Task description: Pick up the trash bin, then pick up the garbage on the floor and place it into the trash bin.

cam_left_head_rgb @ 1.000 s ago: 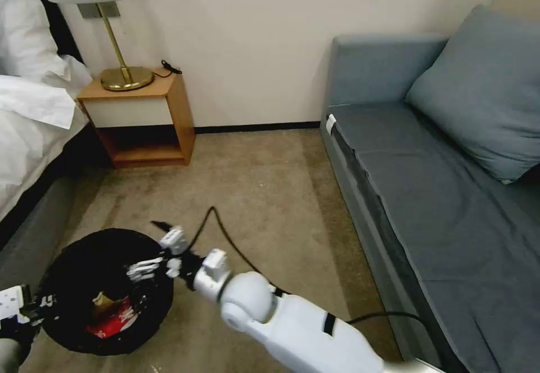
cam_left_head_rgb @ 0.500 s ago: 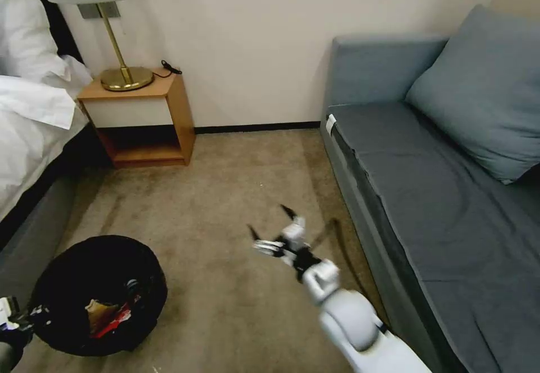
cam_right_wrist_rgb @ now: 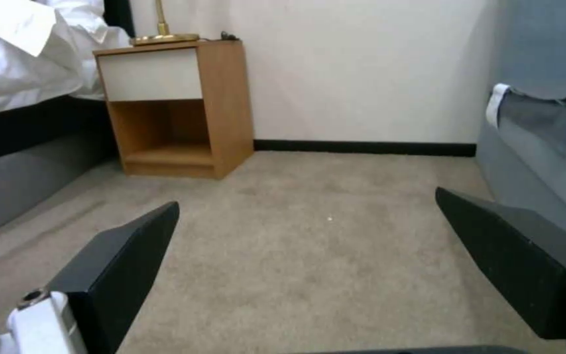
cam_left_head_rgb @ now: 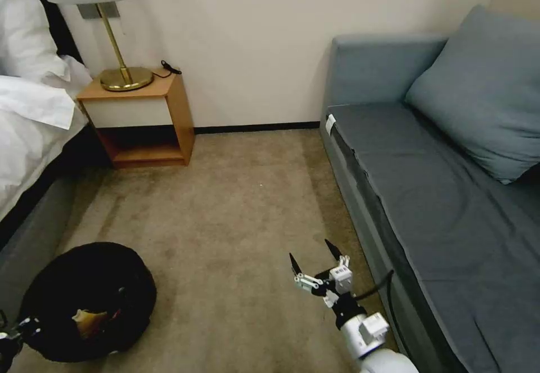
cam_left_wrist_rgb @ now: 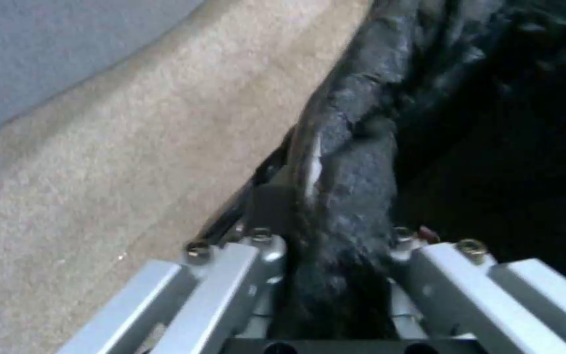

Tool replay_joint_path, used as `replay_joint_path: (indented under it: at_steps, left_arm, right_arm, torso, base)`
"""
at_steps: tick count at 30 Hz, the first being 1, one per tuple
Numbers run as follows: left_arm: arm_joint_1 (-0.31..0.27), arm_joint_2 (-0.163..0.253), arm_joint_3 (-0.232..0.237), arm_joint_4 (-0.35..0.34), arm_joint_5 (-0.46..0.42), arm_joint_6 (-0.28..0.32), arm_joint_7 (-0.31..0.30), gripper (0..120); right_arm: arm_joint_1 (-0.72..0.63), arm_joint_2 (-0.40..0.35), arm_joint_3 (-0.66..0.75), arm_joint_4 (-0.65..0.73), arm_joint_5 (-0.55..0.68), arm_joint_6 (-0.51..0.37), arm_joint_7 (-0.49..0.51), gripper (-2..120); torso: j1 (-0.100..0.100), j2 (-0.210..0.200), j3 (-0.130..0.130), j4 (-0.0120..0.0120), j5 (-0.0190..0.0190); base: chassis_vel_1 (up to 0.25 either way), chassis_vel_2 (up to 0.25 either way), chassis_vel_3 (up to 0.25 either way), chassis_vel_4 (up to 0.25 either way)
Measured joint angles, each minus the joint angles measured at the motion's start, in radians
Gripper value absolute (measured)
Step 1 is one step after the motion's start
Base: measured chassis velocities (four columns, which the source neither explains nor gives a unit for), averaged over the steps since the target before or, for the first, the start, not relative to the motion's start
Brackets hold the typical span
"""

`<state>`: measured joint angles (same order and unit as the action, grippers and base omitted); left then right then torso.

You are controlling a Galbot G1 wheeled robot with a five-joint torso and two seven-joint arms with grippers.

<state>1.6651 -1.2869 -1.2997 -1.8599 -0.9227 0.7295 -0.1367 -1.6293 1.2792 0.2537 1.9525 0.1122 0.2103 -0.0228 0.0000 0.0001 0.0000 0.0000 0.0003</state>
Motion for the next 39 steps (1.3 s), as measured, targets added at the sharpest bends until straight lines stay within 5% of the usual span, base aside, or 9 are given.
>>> replay_joint_path:
  at_steps: [8, 13, 18, 19, 21, 23, 26, 29, 39]
  left_arm:
    - [0.022, -0.01, -0.014, -0.018, 0.059, -0.018, 0.02, 47]
    - [0.08, -0.036, -0.05, -0.136, 0.254, -0.08, 0.081, 64]
    - [0.112, -0.049, -0.018, -0.25, 0.285, -0.225, 0.103, 84]
    - [0.114, -0.052, -0.003, -0.261, 0.287, -0.256, 0.107, 86]
    - [0.126, -0.073, 0.112, -0.308, 0.336, -0.456, 0.139, 97]
    - [0.128, -0.078, 0.126, -0.314, 0.347, -0.489, 0.146, 98]
    - [0.141, -0.107, 0.196, -0.34, 0.464, -0.748, 0.181, 100]
    - [0.145, -0.131, 0.259, -0.343, 0.548, -0.858, 0.178, 100]
    - [0.279, -0.134, 0.518, -0.326, 0.763, -1.032, 0.159, 100]
  right_arm:
    - [-0.004, 0.01, -0.005, 0.012, 0.019, 0.002, -0.009, 100]
    - [-0.004, 0.017, 0.003, 0.015, 0.023, 0.011, -0.026, 100]
    - [-0.027, 0.041, 0.019, 0.02, 0.038, 0.026, -0.032, 100]
    - [-0.031, 0.043, 0.021, 0.021, 0.039, 0.029, -0.032, 100]
    - [-0.066, 0.054, 0.045, 0.025, 0.035, 0.059, -0.032, 100]
    - [-0.071, 0.055, 0.05, 0.025, 0.034, 0.063, -0.032, 100]
    - [-0.118, 0.074, 0.102, 0.031, 0.042, 0.116, -0.032, 100]
    - [-0.144, 0.095, 0.13, 0.037, 0.043, 0.165, -0.034, 100]
    - [-0.178, 0.169, 0.17, 0.063, -0.033, 0.249, -0.034, 100]
  torso:
    - [0.0, 0.0, 0.0, 0.0, -0.0004]
    - [0.0, 0.0, 0.0, 0.0003, -0.0002]
    - [0.0, 0.0, 0.0, 0.0002, -0.0001]
    - [0.0, 0.0, 0.0, 0.0001, -0.0001]
    - [0.0, 0.0, 0.0, -0.0004, -0.0004]
    - [0.0, 0.0, 0.0, -0.0004, -0.0005]
    - [0.0, 0.0, 0.0, -0.0001, 0.0]
    - [0.0, 0.0, 0.0, -0.0001, 0.0002]
    - [0.0, 0.0, 0.0, 0.0, -0.0002]
  base:
    - [0.0, 0.0, 0.0, 0.0]
    - [0.0, 0.0, 0.0, 0.0]
    - [0.0, 0.0, 0.0, 0.0]
    - [0.0, 0.0, 0.0, 0.0]
    - [0.0, 0.0, 0.0, 0.0]
    - [0.0, 0.0, 0.0, 0.0]
    - [0.0, 0.0, 0.0, 0.0]
    - [0.0, 0.0, 0.0, 0.0]
    - [0.0, 0.0, 0.0, 0.0]
